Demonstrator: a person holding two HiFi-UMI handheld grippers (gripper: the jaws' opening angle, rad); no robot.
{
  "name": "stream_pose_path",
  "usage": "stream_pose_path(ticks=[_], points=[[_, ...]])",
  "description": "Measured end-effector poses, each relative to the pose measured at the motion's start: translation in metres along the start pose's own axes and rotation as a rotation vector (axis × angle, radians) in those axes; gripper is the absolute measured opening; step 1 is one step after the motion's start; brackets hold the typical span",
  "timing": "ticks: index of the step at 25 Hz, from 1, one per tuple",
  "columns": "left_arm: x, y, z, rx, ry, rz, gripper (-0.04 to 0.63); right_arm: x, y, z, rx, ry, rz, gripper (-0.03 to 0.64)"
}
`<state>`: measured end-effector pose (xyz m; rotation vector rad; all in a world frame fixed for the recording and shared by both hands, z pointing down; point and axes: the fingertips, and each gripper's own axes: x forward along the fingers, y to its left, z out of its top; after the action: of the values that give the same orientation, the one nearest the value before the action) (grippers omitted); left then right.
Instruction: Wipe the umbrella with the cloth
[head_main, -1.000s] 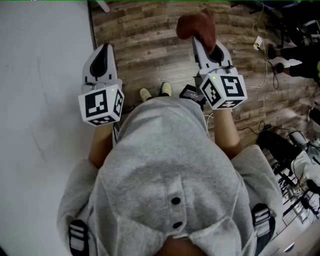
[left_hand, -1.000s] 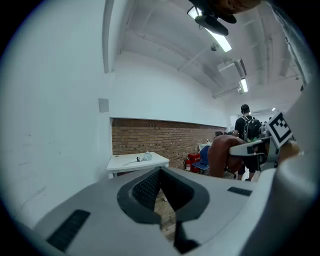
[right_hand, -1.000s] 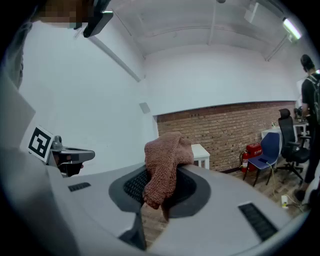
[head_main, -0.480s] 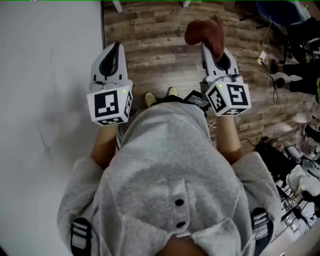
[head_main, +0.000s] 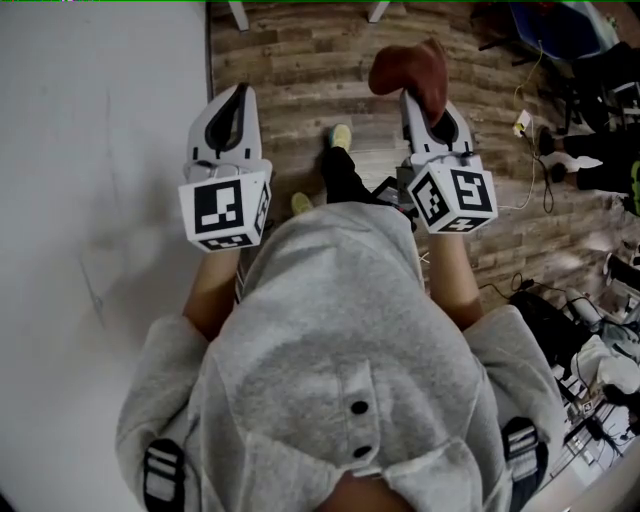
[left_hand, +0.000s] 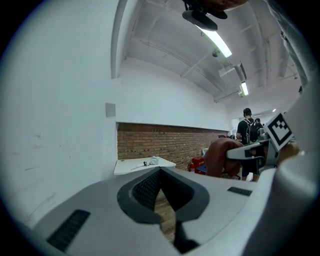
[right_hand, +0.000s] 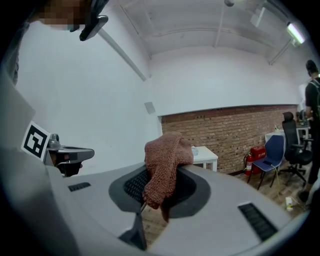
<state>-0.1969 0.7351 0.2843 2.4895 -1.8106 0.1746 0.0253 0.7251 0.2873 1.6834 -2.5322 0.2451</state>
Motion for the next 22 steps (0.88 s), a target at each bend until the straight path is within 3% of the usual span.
stream_pose_path(ticks=[10, 22], points=[[0.039, 0.021, -0.003, 0.010, 0.020, 0.031, 0.015, 0.050, 0.002, 0.004, 0.010, -0.018, 0.066, 0.083], [0.114, 0.025, -0.012, 0.045, 0.042, -0.002, 0.015, 0.099, -0.040, -0.001, 0.003, 0.022, 0.032, 0.084]])
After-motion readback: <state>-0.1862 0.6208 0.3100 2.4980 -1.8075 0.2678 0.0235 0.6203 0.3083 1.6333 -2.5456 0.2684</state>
